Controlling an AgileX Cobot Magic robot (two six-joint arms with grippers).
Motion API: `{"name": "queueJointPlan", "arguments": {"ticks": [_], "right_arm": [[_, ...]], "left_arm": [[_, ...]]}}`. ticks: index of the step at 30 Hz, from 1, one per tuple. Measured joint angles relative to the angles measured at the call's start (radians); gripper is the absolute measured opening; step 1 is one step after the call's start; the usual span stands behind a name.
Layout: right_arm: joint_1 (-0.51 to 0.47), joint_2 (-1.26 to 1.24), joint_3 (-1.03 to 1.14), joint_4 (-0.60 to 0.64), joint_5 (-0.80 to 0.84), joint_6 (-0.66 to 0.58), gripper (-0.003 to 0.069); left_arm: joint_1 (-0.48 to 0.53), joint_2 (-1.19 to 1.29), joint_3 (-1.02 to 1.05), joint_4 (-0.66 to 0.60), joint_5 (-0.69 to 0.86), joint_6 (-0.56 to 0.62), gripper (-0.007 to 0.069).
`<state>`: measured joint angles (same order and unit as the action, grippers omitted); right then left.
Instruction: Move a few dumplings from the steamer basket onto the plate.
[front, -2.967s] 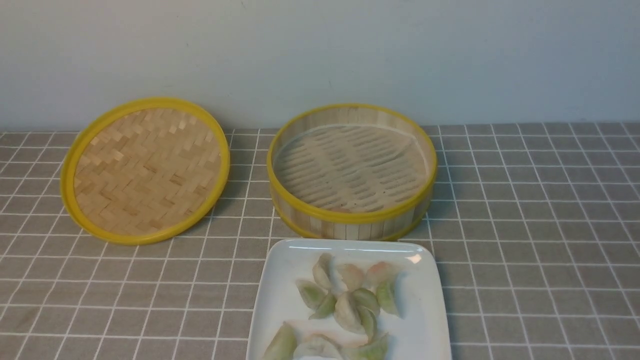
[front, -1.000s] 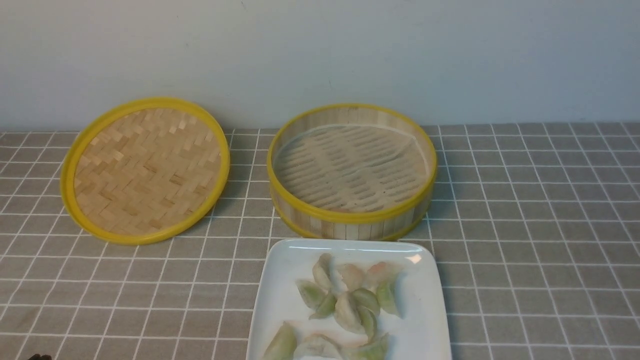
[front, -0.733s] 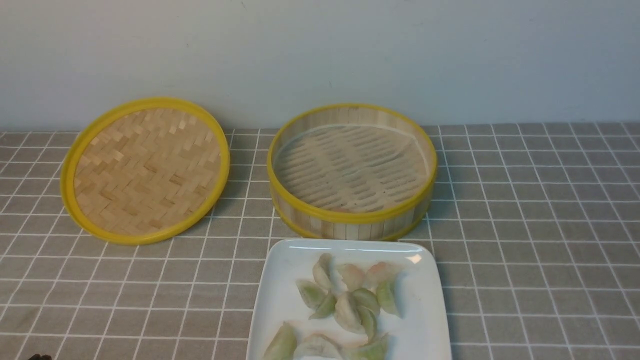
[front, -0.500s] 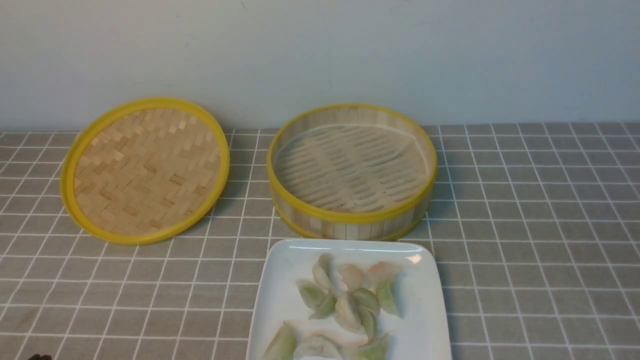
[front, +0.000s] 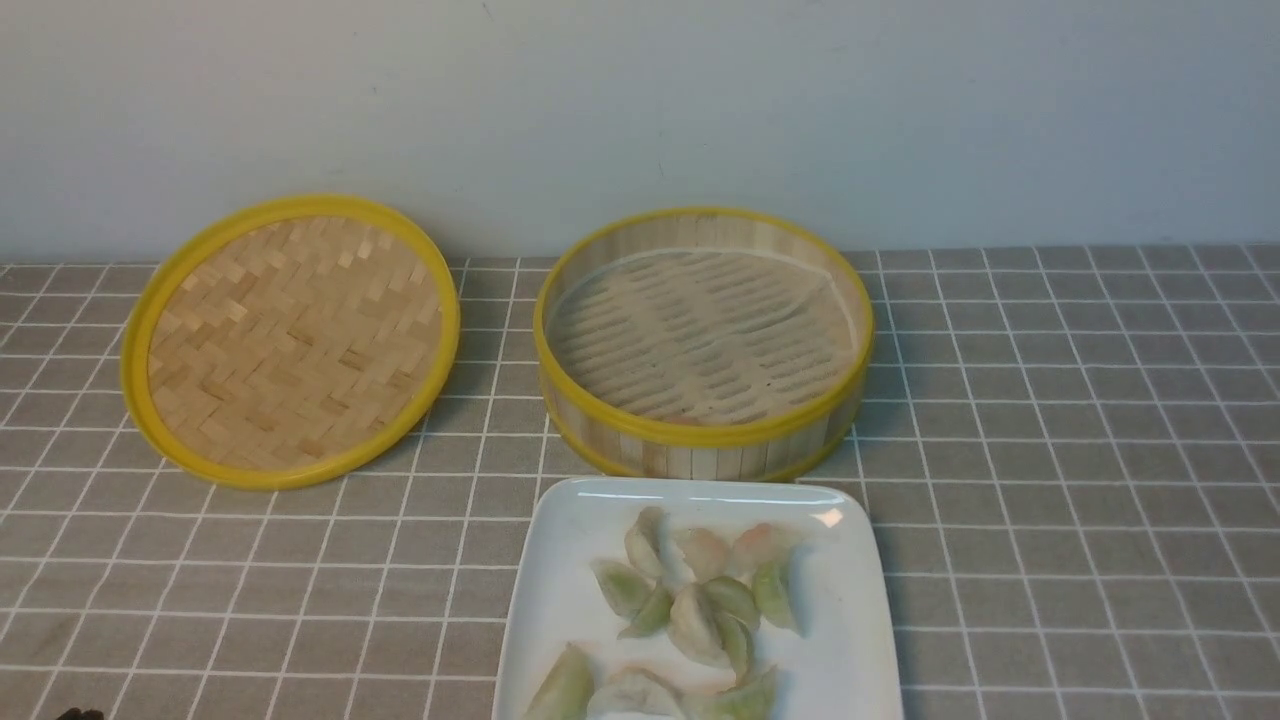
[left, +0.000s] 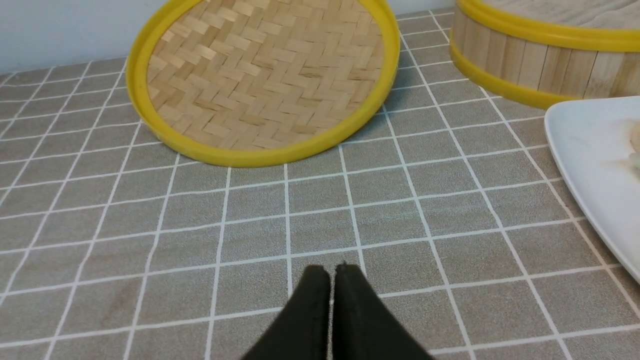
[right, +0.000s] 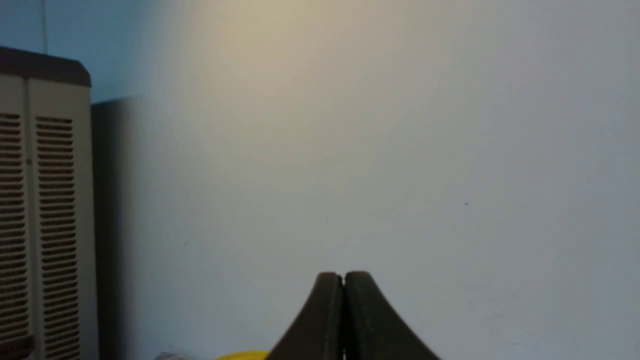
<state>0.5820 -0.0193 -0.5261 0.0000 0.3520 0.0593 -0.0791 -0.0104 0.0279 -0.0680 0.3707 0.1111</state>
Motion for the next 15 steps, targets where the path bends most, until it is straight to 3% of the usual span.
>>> {"name": "queueJointPlan", "arguments": {"ticks": [8, 15], "right_arm": [[-0.011, 0.0, 0.112, 0.043, -0.011, -0.051, -0.0013], [-0.271, 0.0, 0.303, 0.043, -0.012, -0.046, -0.0013]], "left_arm": [[0.0, 0.0, 0.0, -0.001, 0.0, 0.001, -0.0005], [0.0, -0.001, 0.0, -0.002, 0.0, 0.002, -0.0005]]}}
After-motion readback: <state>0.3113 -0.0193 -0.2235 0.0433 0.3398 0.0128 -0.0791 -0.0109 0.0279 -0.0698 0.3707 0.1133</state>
